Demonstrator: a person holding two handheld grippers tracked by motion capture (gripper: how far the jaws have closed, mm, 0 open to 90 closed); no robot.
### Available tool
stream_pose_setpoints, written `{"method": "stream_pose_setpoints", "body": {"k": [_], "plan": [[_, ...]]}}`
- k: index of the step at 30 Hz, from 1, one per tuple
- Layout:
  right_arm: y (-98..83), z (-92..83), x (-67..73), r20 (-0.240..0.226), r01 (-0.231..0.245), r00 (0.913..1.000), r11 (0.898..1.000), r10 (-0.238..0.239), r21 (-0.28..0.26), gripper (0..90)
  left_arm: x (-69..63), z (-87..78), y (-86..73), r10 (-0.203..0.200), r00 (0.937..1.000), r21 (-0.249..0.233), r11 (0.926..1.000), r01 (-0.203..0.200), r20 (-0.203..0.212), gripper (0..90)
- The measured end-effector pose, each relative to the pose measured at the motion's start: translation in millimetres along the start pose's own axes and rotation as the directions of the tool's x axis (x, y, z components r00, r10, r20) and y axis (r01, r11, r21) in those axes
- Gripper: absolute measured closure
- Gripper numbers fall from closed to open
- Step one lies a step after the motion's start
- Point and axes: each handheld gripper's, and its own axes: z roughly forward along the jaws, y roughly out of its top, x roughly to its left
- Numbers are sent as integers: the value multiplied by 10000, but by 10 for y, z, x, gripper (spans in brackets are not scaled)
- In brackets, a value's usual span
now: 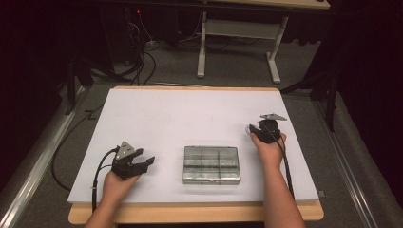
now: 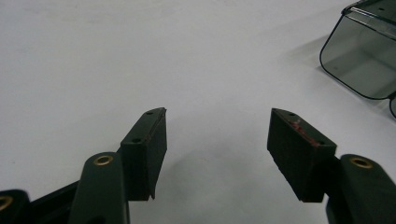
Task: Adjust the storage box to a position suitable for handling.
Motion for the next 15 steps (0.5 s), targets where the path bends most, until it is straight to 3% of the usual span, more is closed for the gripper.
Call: {"method": "stream_pose_setpoints", "body": {"k": [4,7,15], "plan": [[18,89,-25,114,42,9999,9992,-47,401,564,1,-1,-1,-23,10000,-43,10000,23,18,382],[28,97,-53,352,-38,9994,9995,27,305,627,-2,-3,1,76,9999,45,10000,-75,-94,383],[-13,122,-97,175,-115,9998,9970,102,767,693,-7,0,0,83,10000,27,10000,-83,-38,383]]}}
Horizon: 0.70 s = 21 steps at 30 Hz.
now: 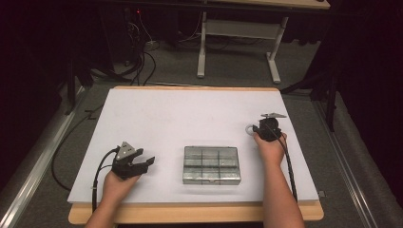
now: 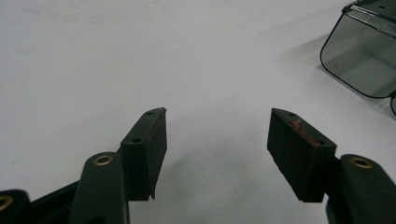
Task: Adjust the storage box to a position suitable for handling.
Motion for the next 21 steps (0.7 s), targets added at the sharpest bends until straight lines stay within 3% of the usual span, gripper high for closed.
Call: {"method": "stream_pose_setpoints", "body": {"k": [12,14,17,21], "plan": [[-31,37,0,-60,-85,9999,9998,86,197,775,6,-6,-1,-31,10000,-23,10000,31,-36,382],[-27,38,9,-55,-39,10000,9997,40,225,830,7,-8,-1,12,10000,4,10000,-12,-47,382],[-13,30,37,46,143,9999,9993,-145,349,837,6,-5,-3,-66,10000,-64,10000,66,14,382],[22,-42,38,-17,105,9999,9999,-105,92,838,14,-10,-4,-145,9999,-96,9998,145,13,379]]}}
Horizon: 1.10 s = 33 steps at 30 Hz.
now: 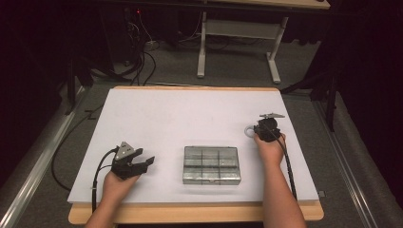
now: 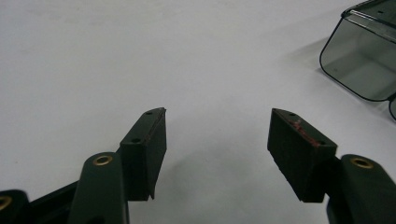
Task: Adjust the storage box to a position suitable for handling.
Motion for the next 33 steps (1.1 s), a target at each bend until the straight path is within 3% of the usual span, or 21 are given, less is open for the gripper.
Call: {"method": "stream_pose_setpoints", "body": {"k": [4,9,20,33], "plan": [[24,-122,-34,-94,-180,9998,9996,178,-212,839,-3,-1,0,44,10000,0,10000,-44,11,379],[-5,-275,-9,-171,-51,9998,9993,45,-370,839,-3,-1,0,38,10000,-1,10000,-38,-1,379],[-243,-583,-23,-533,-350,9981,9977,319,-572,839,-7,-5,-4,42,10000,-92,9999,-42,-36,375],[-456,-890,43,-819,-175,9966,9955,99,-931,839,-7,-7,-4,42,10000,-104,9999,-43,-28,373]]}}
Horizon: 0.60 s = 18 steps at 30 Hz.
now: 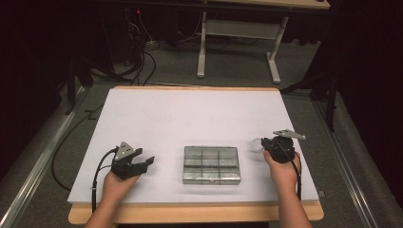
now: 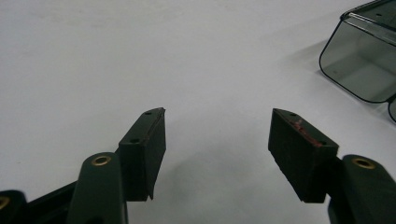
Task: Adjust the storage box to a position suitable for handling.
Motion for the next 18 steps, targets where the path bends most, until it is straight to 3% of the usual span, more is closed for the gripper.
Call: {"method": "stream_pose_setpoints", "body": {"k": [3,18], "plan": [[-61,-67,28,-196,-27,9998,10000,25,-91,839,-1,-2,0,14,10000,-9,10000,-14,4,372],[-391,-303,30,-300,-78,9995,9998,72,-204,838,-1,-2,-1,22,10000,-14,10000,-22,-8,371]]}}
